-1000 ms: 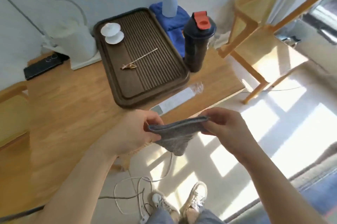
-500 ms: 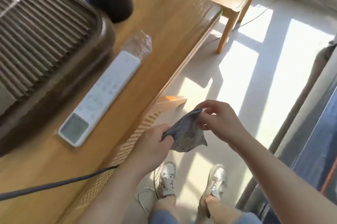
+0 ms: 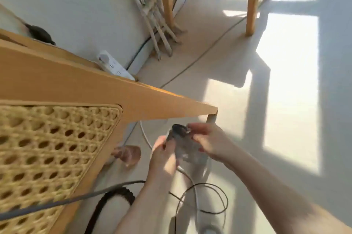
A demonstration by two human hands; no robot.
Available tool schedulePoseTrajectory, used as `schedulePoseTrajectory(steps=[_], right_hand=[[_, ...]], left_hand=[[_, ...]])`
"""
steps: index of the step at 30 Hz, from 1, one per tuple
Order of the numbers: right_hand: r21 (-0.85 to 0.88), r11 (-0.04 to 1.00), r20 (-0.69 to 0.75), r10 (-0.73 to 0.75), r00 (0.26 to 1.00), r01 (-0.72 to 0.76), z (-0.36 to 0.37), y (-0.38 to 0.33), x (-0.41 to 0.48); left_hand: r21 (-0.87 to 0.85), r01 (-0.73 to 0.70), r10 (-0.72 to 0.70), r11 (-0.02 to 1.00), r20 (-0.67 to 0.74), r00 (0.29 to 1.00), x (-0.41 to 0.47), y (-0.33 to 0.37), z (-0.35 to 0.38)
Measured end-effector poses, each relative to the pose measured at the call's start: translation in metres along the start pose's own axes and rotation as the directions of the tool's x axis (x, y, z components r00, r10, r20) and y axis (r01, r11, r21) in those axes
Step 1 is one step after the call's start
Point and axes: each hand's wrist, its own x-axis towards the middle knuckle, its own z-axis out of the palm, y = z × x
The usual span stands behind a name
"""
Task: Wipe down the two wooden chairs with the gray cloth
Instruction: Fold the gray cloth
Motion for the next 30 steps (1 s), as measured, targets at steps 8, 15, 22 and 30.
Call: schedulePoseTrajectory(steps=[8, 15, 22, 30], right_hand=[[0.337, 0.940, 0.069, -0.085, 0.994, 0.057, 0.065, 0.027, 0.096], [0.365, 0.912, 0.114, -0.243, 0.963, 0.187, 0.113, 0.004, 0.123], [0.114, 0.885, 0.237, -0.465, 0.853, 0.451, 0.128, -0.017, 0.129], [-0.055, 0.923, 0.252, -0.357, 0.899, 0.382, 0.095, 0.063, 0.105]], left_hand=[[0.244, -0.246, 0.334, 0.938, -0.446, 0.830, 0.088, -0.031, -0.054], [0.207, -0.318, 0.379, 0.925, -0.556, 0.740, 0.118, -0.008, -0.098], [0.247, -0.376, 0.414, 0.893, -0.777, 0.474, 0.182, 0.052, -0.144], [0.472, -0.139, 0.491, 0.870, -0.812, 0.316, 0.235, 0.090, -0.205]])
